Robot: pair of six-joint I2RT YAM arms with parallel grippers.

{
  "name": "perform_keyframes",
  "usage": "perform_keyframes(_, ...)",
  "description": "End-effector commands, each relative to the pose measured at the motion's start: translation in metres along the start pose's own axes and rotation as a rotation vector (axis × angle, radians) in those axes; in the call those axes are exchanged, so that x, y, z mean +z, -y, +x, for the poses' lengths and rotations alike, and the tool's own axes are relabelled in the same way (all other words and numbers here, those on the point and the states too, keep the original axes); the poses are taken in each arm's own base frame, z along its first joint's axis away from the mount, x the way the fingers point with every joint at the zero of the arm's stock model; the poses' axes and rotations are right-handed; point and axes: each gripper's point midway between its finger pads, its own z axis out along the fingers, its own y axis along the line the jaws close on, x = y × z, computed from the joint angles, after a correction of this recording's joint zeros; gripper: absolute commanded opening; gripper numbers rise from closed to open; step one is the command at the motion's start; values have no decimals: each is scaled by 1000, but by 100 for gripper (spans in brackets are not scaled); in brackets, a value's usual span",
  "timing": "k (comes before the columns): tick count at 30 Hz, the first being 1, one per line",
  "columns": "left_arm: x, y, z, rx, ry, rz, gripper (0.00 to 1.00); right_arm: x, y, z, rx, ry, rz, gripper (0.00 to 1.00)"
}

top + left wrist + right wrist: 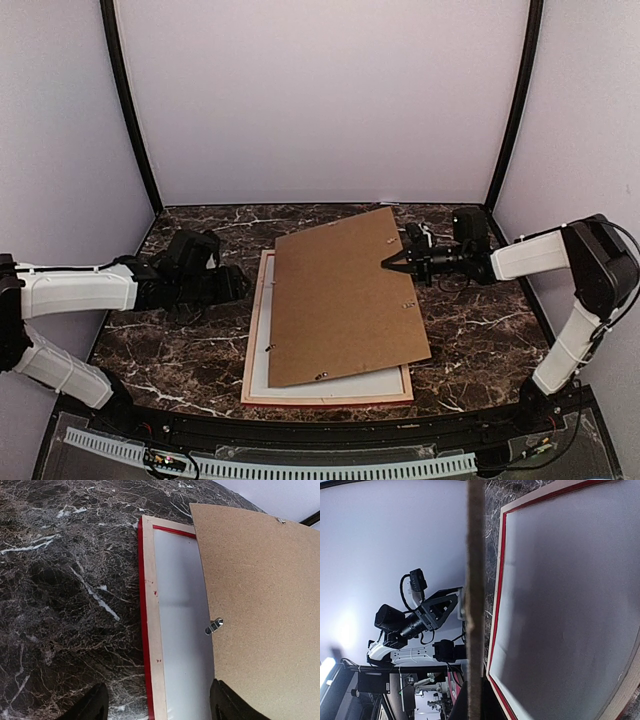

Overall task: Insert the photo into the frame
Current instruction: Adjust the backboard.

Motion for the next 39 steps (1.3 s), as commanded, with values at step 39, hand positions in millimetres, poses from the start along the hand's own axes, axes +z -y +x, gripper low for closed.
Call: perform_keyframes(39,13,1,-11,63,-13,-41,73,38,12,19,0,14,-54,0)
